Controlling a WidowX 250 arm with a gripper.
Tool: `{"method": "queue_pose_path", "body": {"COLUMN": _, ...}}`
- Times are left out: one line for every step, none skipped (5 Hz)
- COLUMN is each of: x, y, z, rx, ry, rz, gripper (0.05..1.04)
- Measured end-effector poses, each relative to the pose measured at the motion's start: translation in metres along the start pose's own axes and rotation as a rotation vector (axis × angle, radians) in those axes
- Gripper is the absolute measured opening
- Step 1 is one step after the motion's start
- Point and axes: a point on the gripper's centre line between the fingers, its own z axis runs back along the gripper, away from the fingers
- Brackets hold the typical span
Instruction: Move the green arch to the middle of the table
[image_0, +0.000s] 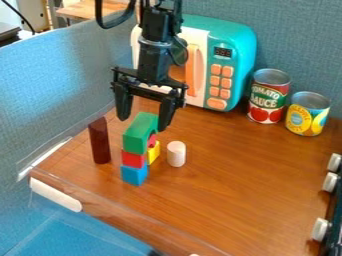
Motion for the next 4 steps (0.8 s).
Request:
{"method": "queue_pose_path", "body": {"x": 0.002, "y": 0.0, "z": -0.014, "rx": -0.009, "ry": 0.034, "rz": 0.004, "gripper": 0.999}}
{"method": "queue_pose_path", "body": {"x": 0.01, "y": -0.004, "z": -0.032, "rx": -0.06, "ry": 0.05, "rz": 0.02, "gripper": 0.948}}
{"method": "queue_pose_path", "body": {"x": 0.012, "y": -0.005, "z": -0.038, "rx": -0.067, "ry": 0.062, "rz": 0.063, "gripper": 0.652}}
{"method": "queue_pose_path", "body": {"x": 0.012, "y": -0.006, "z": -0.037, "rx": -0.076, "ry": 0.046, "rz": 0.091, "gripper": 0.618}}
